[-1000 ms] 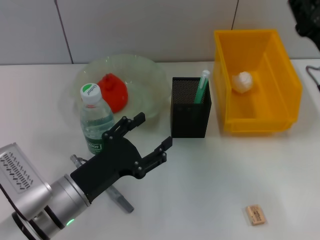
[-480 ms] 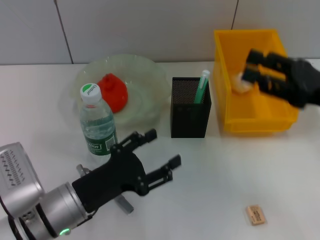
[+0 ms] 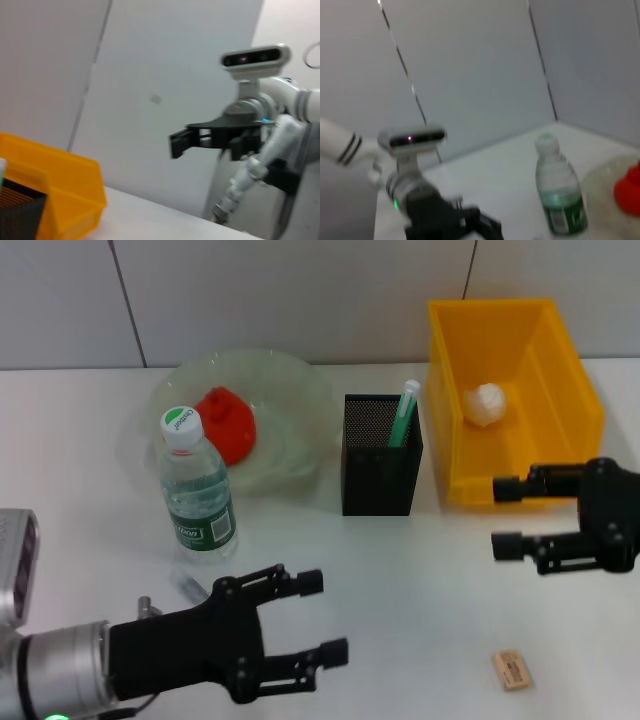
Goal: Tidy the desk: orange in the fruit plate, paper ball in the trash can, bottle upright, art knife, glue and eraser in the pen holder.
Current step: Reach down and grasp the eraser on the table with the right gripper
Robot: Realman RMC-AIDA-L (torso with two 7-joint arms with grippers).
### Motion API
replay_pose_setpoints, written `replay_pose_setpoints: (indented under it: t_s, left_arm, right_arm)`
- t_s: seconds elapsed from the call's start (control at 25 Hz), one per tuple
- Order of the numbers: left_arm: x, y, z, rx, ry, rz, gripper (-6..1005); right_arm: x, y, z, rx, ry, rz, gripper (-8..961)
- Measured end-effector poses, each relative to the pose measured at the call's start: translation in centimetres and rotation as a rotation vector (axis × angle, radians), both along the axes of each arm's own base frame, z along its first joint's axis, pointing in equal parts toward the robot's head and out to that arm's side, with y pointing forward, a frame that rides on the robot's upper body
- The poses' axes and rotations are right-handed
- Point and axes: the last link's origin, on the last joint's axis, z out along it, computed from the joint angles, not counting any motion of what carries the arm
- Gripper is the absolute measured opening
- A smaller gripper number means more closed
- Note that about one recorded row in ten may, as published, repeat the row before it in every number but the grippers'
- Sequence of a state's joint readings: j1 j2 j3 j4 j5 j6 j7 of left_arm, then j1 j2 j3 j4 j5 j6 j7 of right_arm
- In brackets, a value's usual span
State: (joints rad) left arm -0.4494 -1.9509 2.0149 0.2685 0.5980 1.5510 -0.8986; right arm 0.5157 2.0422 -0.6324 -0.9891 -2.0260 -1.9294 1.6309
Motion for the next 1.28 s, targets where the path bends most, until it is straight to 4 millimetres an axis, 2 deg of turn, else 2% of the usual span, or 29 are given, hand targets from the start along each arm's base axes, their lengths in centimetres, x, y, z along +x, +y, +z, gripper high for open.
replay_pose_setpoints:
  t_s: [0.24, 0.52, 0.8, 1.12, 1.28]
  left_arm:
    - [-0.2, 0.2, 0.7, -0.051, 0.051, -0.058, 810]
    - [-0.1, 0.2, 0.5, -0.077, 0.091, -0.105, 810]
    - [-0.5, 0.7, 0.6, -0.099, 0.151, -0.114, 811]
    - [-0.6, 1.3, 0.7, -0.08, 0.164, -0.091, 810]
    - [-0.6, 1.4, 0.5, -0.079, 0.171, -0.08, 811]
  right_arm:
    - [-0.6, 1.1, -0.6, -0.114, -0.24, 0.009, 757]
    - [-2.6, 2.9, -2.8, -0.238, -0.554, 0.078, 756]
    - [-3.5, 3.5, -5.2, -0.271, -0.716, 0.156, 756]
    - [-3.5, 3.6, -7.7, -0.296, -0.903, 0.248, 755]
    - [-3.7, 3.6, -8.1, -0.309, -0.925, 0.274, 754]
